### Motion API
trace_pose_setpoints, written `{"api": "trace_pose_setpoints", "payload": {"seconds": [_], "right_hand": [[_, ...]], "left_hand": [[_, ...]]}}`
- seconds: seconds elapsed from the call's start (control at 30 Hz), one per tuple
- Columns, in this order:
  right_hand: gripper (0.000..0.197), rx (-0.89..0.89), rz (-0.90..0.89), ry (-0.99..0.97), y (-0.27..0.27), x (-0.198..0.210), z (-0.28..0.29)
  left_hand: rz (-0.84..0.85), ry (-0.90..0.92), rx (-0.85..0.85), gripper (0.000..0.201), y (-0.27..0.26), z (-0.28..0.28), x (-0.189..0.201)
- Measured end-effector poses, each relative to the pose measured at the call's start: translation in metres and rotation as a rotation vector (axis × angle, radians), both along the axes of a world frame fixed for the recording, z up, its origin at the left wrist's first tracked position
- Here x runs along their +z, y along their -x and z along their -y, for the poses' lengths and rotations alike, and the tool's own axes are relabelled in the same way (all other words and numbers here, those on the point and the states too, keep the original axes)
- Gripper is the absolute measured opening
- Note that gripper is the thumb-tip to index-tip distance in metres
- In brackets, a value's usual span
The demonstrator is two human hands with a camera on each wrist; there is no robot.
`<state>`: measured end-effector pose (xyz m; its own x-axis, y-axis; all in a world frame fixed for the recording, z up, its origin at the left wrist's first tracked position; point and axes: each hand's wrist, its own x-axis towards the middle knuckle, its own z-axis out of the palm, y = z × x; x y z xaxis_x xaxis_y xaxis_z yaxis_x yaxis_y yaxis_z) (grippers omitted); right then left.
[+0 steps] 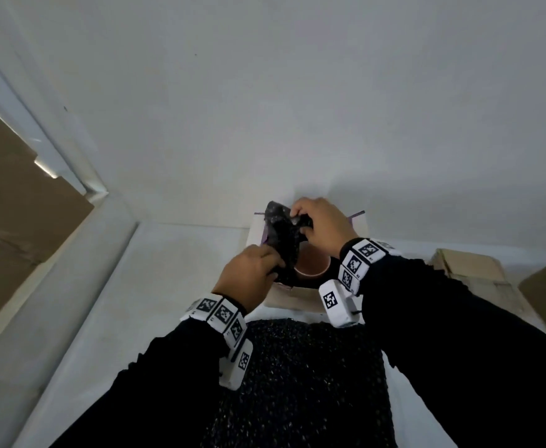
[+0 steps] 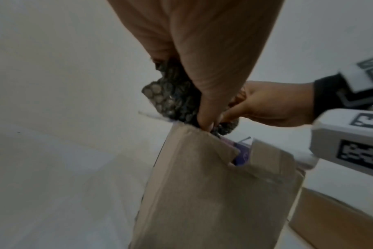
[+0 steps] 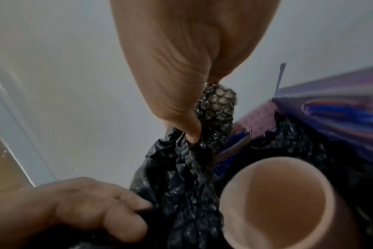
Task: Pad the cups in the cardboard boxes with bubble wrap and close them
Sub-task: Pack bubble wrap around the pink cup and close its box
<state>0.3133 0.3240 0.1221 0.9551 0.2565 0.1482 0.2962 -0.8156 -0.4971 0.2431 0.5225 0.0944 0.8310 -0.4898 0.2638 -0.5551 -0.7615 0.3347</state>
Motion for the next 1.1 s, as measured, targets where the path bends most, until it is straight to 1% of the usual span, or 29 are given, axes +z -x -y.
{"api": "trace_pose_setpoints", "payload": {"seconds": [0.07, 0.1, 0.17, 0.23, 0.27, 0.3, 0.33, 0.37, 0.43, 0.5, 0.57, 0.63, 0.67, 0.73, 0.77, 0.83, 0.87, 0.9, 0.93, 0.97, 1.03, 1.1], "right_hand": [[0.037, 0.076, -0.068, -0.044, -0.003, -0.015, -0.006], [0.036, 0.109, -0.092, -0.037, -0.005, -0.021, -0.008], [0.033, 0.152, -0.128, 0.046, -0.009, -0.029, -0.013], [0.033, 0.2, -0.109, 0.216, -0.014, -0.036, -0.016], [0.033, 0.225, -0.08, 0.329, -0.016, -0.04, -0.017], [0.033, 0.242, -0.048, 0.444, -0.017, -0.044, -0.017], [0.032, 0.239, -0.015, 0.541, -0.016, -0.047, -0.017], [0.03, 0.223, 0.017, 0.599, -0.016, -0.05, -0.017], [0.03, 0.18, 0.063, 0.63, -0.014, -0.051, -0.019], [0.035, 0.121, 0.054, 0.628, -0.013, -0.05, -0.021], [0.045, -0.005, -0.005, 0.573, -0.012, -0.048, -0.022], [0.052, -0.127, -0.043, 0.476, -0.012, -0.048, -0.018], [0.051, -0.161, -0.063, 0.407, -0.013, -0.047, -0.016], [0.041, -0.203, -0.087, 0.174, -0.016, -0.044, -0.011], [0.034, -0.218, -0.083, 0.045, -0.017, -0.042, -0.011], [0.023, -0.209, -0.056, -0.151, -0.017, -0.04, -0.013], [0.018, -0.178, -0.053, -0.228, -0.015, -0.04, -0.016], [0.017, -0.134, -0.064, -0.276, -0.014, -0.042, -0.019], [0.023, -0.082, -0.091, -0.282, -0.013, -0.043, -0.021], [0.033, -0.028, -0.123, -0.238, -0.011, -0.044, -0.022], [0.047, 0.061, -0.136, -0.018, -0.008, -0.046, -0.022], [0.05, 0.114, -0.117, 0.22, -0.005, -0.049, -0.02]], "left_hand": [[-0.005, -0.095, -0.038, 0.03, 0.004, 0.004, -0.005], [-0.027, -0.1, -0.045, 0.035, 0.005, 0.006, -0.006], [-0.116, -0.069, -0.063, 0.043, 0.004, 0.007, -0.004], [-0.15, -0.029, -0.071, 0.046, -0.001, 0.007, -0.002], [-0.122, -0.039, -0.063, 0.043, -0.002, 0.007, -0.002], [-0.056, -0.07, -0.03, 0.037, -0.004, 0.006, -0.004], [0.008, -0.109, 0.035, 0.032, -0.004, 0.005, -0.007], [0.049, -0.131, 0.112, 0.029, -0.003, 0.004, -0.011], [0.105, -0.126, 0.201, 0.029, -0.003, 0.003, -0.015], [0.163, -0.157, 0.237, 0.025, -0.003, 0.001, -0.017], [0.195, -0.204, 0.268, 0.018, -0.004, 0.003, -0.016], [0.148, -0.147, 0.282, 0.015, -0.002, 0.008, -0.014], [0.109, -0.088, 0.286, 0.019, -0.002, 0.011, -0.013], [0.032, -0.002, 0.287, 0.026, -0.001, 0.017, -0.013], [0.028, -0.001, 0.268, 0.029, -0.001, 0.019, -0.014], [0.054, -0.026, 0.2, 0.029, -0.001, 0.02, -0.016], [0.078, -0.039, 0.173, 0.026, -0.002, 0.02, -0.016], [0.11, -0.057, 0.152, 0.023, -0.002, 0.021, -0.016], [0.146, -0.094, 0.131, 0.024, -0.002, 0.021, -0.016], [0.172, -0.16, 0.118, 0.03, -0.001, 0.021, -0.016], [0.182, -0.319, 0.117, 0.043, 0.004, 0.02, -0.018], [0.142, -0.388, 0.126, 0.049, 0.01, 0.018, -0.023]]}}
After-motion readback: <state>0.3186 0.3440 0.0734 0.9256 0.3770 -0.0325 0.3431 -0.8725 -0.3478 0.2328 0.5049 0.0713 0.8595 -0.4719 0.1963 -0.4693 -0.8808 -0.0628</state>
